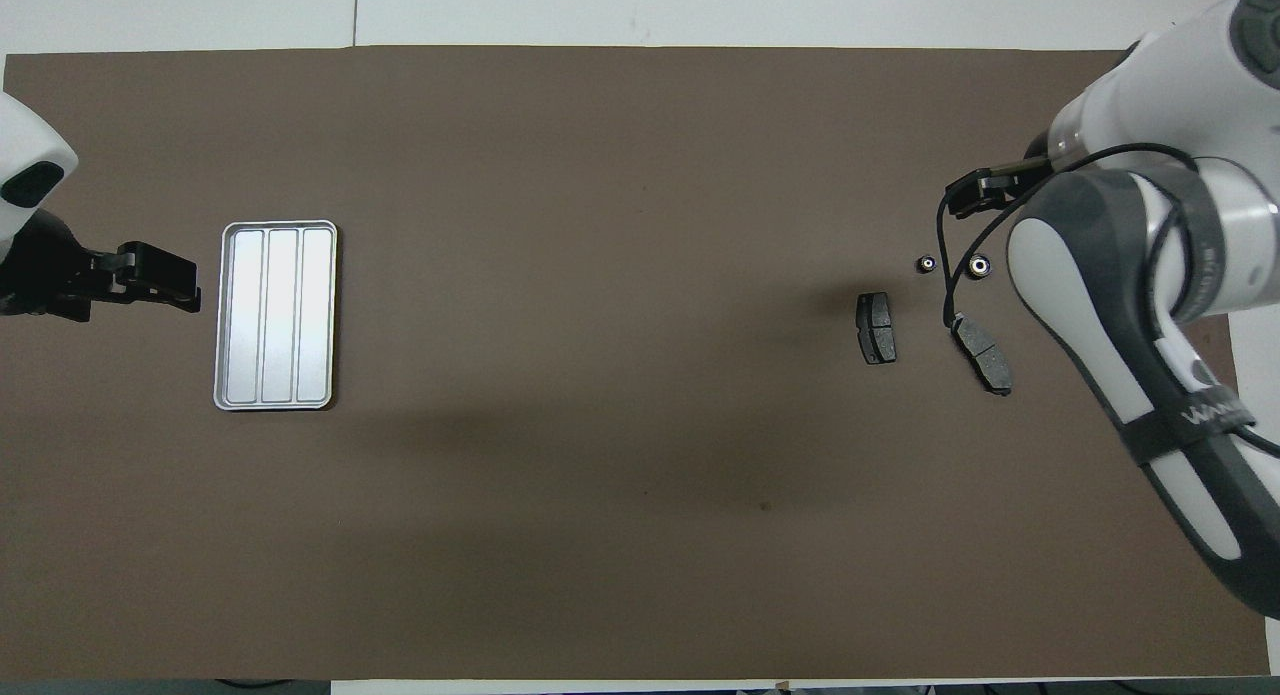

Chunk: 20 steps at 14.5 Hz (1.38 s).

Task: Place bearing gear from tray to pile

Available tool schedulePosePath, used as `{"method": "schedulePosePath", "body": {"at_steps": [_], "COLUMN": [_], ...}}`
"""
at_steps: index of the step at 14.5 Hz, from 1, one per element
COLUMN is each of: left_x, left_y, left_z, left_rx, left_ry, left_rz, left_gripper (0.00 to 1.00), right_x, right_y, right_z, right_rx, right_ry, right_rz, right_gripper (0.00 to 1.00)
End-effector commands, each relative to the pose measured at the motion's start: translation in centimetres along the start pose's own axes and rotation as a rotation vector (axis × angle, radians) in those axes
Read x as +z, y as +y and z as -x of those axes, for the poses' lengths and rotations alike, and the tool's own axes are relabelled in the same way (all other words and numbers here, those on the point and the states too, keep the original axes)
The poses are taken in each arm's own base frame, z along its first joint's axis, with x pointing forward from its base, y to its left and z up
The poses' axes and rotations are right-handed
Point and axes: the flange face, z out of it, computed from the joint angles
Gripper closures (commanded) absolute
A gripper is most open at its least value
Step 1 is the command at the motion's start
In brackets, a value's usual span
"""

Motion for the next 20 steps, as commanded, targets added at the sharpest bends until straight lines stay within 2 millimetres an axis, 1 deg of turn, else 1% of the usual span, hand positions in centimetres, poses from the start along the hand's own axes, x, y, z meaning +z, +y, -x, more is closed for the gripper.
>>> {"method": "schedulePosePath", "body": {"at_steps": [1, 2, 3, 4, 5, 6, 7, 9, 10, 12, 14, 16, 20], "left_x": [-0.4, -0.4, -0.4, -0.4, -0.4, -0.4, -0.4, -0.4, -0.4, -0.4, -0.4, -0.4, -0.4], "left_y": [-0.2, -0.2, -0.2, -0.2, -0.2, -0.1, -0.2, -0.2, -0.2, -0.2, -0.2, -0.2, -0.2], "left_z": [0.2, 0.3, 0.3, 0.3, 0.3, 0.3, 0.3, 0.3, 0.3, 0.3, 0.3, 0.3, 0.3], "left_rx": [-0.003, -0.001, -0.001, -0.001, -0.001, 0.001, -0.001, -0.001, -0.001, -0.001, -0.001, -0.001, -0.001], "left_ry": [0.001, 0.001, 0.001, 0.001, 0.001, 0.001, 0.001, 0.001, 0.001, 0.001, 0.001, 0.001, 0.001], "left_rz": [0.000, 0.000, 0.000, 0.000, 0.000, 0.000, 0.000, 0.000, 0.000, 0.000, 0.000, 0.000, 0.000], "left_gripper": [0.00, 0.00, 0.00, 0.00, 0.00, 0.00, 0.00, 0.00, 0.00, 0.00, 0.00, 0.00, 0.00], "right_x": [-7.3, -9.9, -12.2, -14.2, -15.9, -16.4, -16.6, -16.1, -15.5, -15.2, -14.1, -13.5, -11.3], "right_y": [4.3, 5.8, 6.4, 6.8, 6.6, 6.3, 6.5, 7.4, 7.1, 6.1, 5.5, 5.4, 5.5], "right_z": [3.0, 4.3, 5.5, 6.9, 8.1, 9.0, 10.4, 12.2, 12.9, 13.0, 13.0, 13.1, 13.3], "right_rx": [0.017, 0.027, 0.023, 0.025, 0.035, 0.044, 0.060, 0.079, 0.090, 0.128, 0.156, 0.161, 0.157], "right_ry": [0.054, 0.080, 0.096, 0.097, 0.095, 0.064, 0.016, -0.076, -0.095, -0.096, -0.114, -0.128, -0.139], "right_rz": [0.021, 0.036, 0.048, 0.056, 0.057, 0.030, 0.005, -0.019, -0.034, -0.075, -0.079, -0.080, -0.081], "right_gripper": [0.00, 0.00, 0.00, 0.00, 0.00, 0.00, 0.00, 0.00, 0.00, 0.00, 0.00, 0.00, 0.00]}}
